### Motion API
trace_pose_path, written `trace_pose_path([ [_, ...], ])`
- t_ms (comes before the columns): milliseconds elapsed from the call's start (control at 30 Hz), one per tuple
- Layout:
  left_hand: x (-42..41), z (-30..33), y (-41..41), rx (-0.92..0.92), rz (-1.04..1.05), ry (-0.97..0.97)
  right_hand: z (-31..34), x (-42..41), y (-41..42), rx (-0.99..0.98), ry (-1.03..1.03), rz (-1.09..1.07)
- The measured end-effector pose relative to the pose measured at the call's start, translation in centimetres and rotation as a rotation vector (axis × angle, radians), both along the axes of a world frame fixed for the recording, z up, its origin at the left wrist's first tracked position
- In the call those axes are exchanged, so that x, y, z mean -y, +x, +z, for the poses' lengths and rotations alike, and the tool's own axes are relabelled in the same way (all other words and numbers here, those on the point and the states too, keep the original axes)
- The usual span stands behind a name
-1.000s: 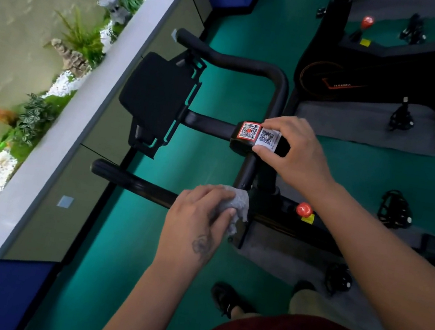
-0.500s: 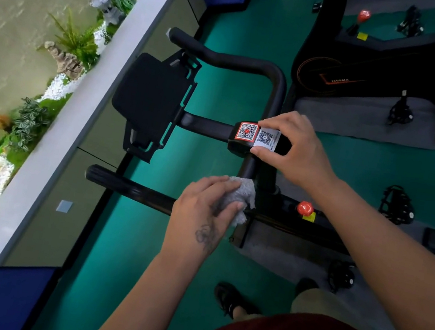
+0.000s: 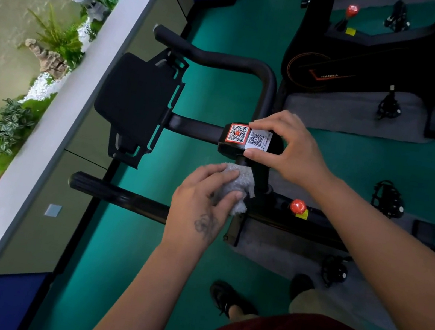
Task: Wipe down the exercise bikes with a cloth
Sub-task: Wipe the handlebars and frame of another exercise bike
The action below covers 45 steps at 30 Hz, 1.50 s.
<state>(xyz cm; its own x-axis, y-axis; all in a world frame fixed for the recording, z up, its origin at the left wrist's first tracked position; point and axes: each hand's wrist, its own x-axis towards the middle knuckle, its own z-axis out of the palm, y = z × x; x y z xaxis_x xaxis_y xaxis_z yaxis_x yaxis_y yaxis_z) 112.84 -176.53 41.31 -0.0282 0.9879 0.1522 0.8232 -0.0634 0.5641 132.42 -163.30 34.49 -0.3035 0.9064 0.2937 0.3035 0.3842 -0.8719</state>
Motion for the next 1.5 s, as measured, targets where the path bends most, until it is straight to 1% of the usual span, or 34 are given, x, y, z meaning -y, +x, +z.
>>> trace_pose_path([
  [167, 1.0, 0.1, -1.5, 0.080, -0.040, -0.071, -0.5, -0.1, -0.1, -0.024, -0.001, 0.002],
  [333, 2.2, 0.2, -1.5, 0.032, -0.009, -0.062, -0.7, -0.2, -0.2, -0.045, -0.002, 0.000],
  [500, -0.5, -0.3, 0.0, 0.057, 0.000, -0.021, -0.6, -0.5, -0.2, -0.038, -0.006, 0.008],
  [600, -1.4, -0.5, 0.6, 0.025, 0.013, -0.003, -0.5, -0.7, -0.1, -0.035, -0.004, 0.023],
  [867, 1.7, -0.1, -1.3, 0.026, 0.010, -0.070, -0.8, -0.7, -0.1, -0.080, -0.045, 0.027],
  [1067, -1.4, -0.2, 0.5, 0.022, 0.008, -0.020, -0.8, -0.8, -0.1, -0.084, -0.037, 0.010],
  [1167, -2.4, -0.1, 0.8, -0.012, 0.014, -0.018, -0.7, -0.7, -0.1, -0.078, -0.036, 0.024],
  [1367, 0.1, 0.1, -0.4, -0.059, -0.037, -0.069, -0.4, -0.5, 0.1, -0.090, -0.066, 0.038],
  [1500, 0.7, 0.3, -0.5, -0.113, -0.050, -0.061, -0.5, -0.5, -0.1, -0.098, -0.065, 0.027],
])
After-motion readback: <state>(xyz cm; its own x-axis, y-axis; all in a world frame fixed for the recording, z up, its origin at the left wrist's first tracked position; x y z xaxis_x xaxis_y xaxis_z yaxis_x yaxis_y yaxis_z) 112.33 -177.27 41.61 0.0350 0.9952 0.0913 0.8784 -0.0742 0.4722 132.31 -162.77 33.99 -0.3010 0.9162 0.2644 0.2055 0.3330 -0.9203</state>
